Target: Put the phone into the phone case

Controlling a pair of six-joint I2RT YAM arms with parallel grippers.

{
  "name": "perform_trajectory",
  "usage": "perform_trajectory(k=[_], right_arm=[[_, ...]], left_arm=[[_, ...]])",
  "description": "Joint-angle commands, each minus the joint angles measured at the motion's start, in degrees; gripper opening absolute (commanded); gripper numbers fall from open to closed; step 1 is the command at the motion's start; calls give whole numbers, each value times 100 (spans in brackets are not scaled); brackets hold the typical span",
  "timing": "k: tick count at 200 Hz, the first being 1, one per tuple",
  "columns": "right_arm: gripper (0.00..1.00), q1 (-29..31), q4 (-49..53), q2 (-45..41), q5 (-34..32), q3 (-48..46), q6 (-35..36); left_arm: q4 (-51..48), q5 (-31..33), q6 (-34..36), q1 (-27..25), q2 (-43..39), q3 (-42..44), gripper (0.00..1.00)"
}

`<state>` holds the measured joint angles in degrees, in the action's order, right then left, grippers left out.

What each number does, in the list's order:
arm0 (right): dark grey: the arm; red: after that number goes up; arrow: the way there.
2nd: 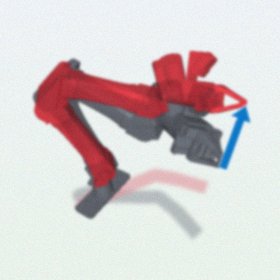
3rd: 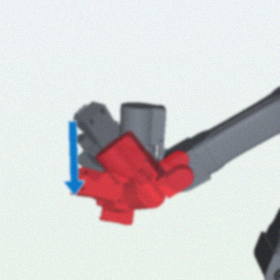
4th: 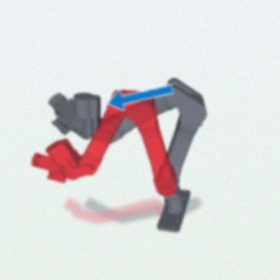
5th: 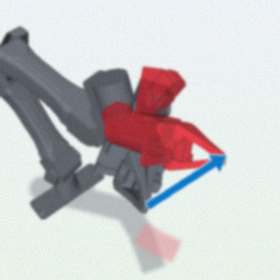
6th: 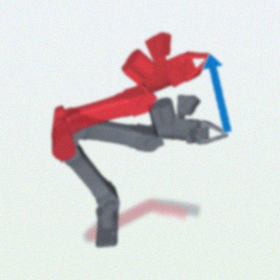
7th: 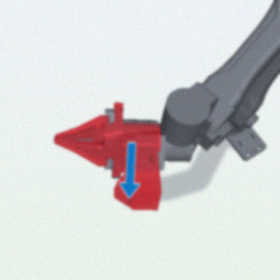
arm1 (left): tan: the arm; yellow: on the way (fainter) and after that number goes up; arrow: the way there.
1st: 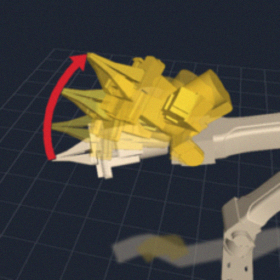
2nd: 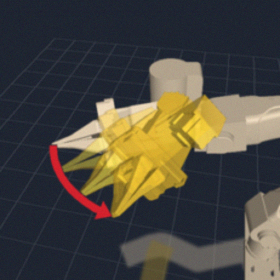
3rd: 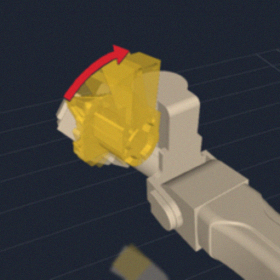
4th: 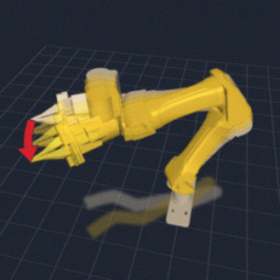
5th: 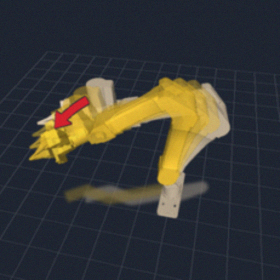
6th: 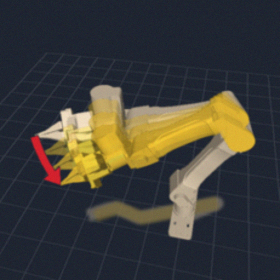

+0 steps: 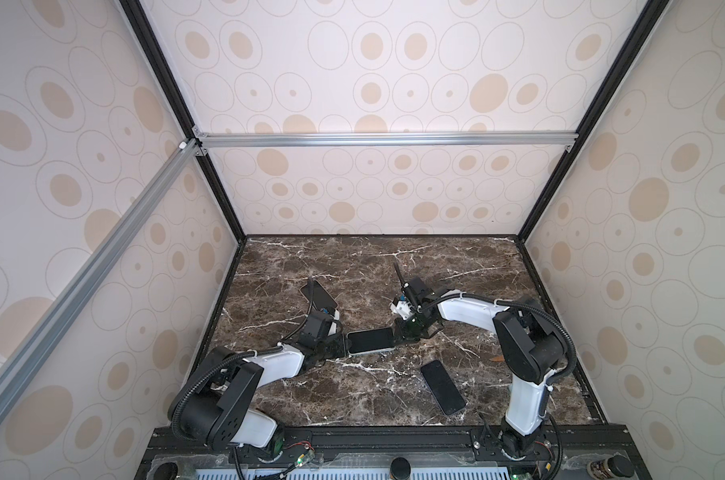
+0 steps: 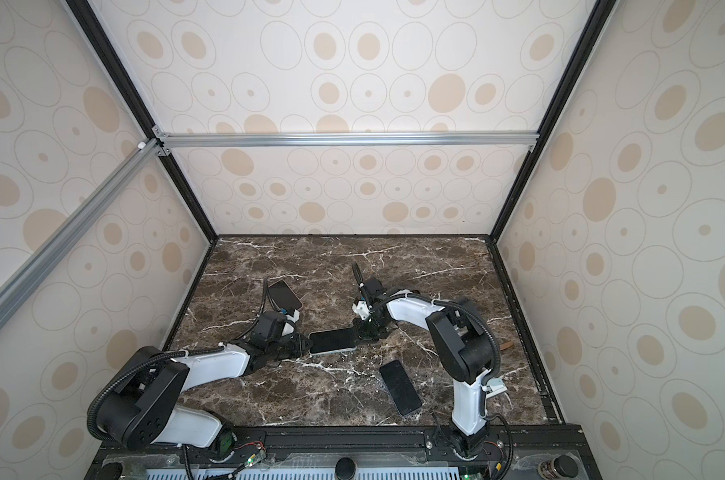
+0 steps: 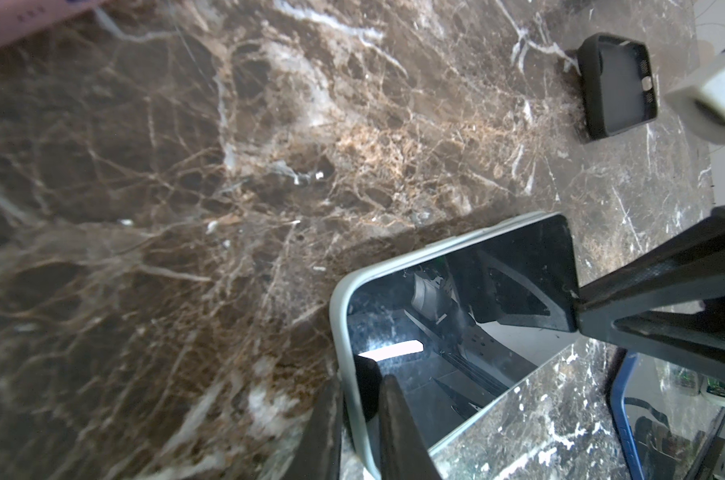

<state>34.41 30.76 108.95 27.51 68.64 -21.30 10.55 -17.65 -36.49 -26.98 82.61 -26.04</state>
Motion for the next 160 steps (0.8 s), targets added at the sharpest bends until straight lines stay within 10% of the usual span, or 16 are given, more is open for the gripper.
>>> perform_trajectory(k=[1, 160], right_arm=[[14, 101, 103, 260, -65, -139, 66], [11, 312, -152, 1306, -1003, -429, 161]], left_arm=[[-1048, 73, -25, -5, 221, 258, 18], [-809, 5, -34, -5, 419, 385, 18]])
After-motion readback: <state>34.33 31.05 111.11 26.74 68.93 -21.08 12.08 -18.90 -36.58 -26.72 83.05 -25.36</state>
